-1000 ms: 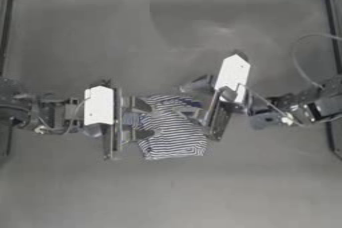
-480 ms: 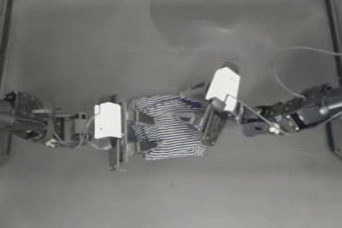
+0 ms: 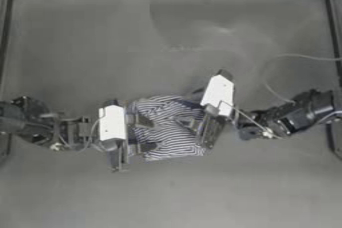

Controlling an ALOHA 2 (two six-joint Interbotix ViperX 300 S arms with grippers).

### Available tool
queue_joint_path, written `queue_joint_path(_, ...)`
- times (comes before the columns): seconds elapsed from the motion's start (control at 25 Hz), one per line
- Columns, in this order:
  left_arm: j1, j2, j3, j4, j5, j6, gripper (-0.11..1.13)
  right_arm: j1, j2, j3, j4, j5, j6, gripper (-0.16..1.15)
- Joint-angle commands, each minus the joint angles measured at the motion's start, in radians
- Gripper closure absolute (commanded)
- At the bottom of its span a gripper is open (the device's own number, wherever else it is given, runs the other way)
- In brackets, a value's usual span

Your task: Fold shirt

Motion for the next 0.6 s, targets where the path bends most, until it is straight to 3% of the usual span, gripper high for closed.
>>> queue_joint_path(0.04,-0.006,0.012,-0.006,-0.003,0.003,-0.017,0.23,0.002,-0.009,-0.011,0.002,0.003,0.003,0.11)
queue_joint_path(0.32,-0.009,-0.002,-0.009,-0.003,0.003,-0.018,0.23,0.011,-0.025,-0.02,0.002,0.0,-0.006,0.11)
queue_joint_path(0.6,0.014,-0.083,0.003,-0.002,0.008,0.009,0.23,0.014,-0.138,-0.008,0.002,-0.003,-0.044,0.11)
